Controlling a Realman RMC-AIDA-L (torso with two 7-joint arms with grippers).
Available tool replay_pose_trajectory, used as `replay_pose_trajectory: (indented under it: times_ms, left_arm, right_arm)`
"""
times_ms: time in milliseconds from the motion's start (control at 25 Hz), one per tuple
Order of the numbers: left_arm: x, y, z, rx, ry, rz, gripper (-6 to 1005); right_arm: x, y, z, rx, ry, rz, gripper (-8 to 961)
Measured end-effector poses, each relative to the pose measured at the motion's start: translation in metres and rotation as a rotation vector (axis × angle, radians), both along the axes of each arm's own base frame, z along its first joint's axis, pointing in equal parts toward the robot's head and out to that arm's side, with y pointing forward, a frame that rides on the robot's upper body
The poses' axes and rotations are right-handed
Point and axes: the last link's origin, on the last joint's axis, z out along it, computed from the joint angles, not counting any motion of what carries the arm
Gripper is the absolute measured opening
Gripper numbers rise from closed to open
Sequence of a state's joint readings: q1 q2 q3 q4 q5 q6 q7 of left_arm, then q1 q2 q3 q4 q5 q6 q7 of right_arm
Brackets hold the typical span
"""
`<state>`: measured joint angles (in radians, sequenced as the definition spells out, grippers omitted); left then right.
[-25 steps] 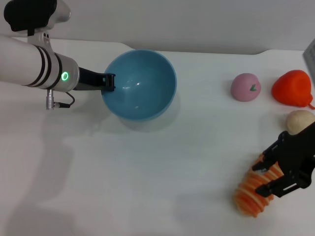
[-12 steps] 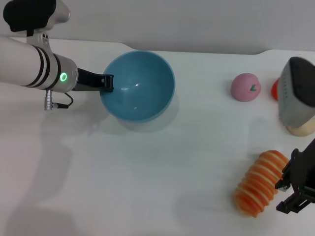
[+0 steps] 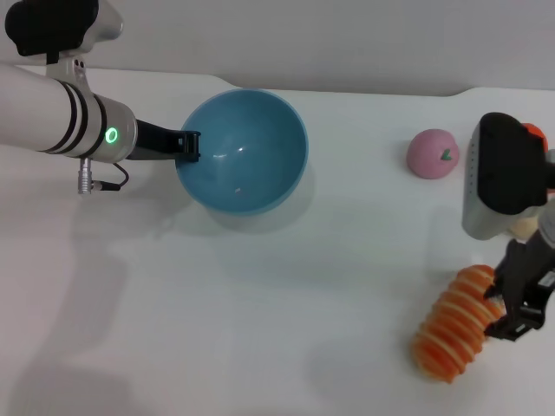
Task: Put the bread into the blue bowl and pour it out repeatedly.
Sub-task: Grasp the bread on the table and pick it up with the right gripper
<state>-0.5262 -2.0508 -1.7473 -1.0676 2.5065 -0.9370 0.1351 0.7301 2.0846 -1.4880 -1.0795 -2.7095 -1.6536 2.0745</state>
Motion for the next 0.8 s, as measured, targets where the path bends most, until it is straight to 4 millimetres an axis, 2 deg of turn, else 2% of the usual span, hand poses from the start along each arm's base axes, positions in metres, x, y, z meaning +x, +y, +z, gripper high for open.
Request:
replay_pose_trajectory:
  times_ms: [360, 800]
  left_arm:
    - [0.002, 0.003, 0.003, 0.013, -0.007, 0.0, 5]
    - [0.005, 0.006, 0.005, 0.021, -0.009, -0.007, 6]
  right_arm:
    - [0.001, 0.006, -0.019, 0.012, -0.033, 0.098, 498]
    - [0.01, 0.001, -0.035, -0.009, -0.017, 0.092, 469]
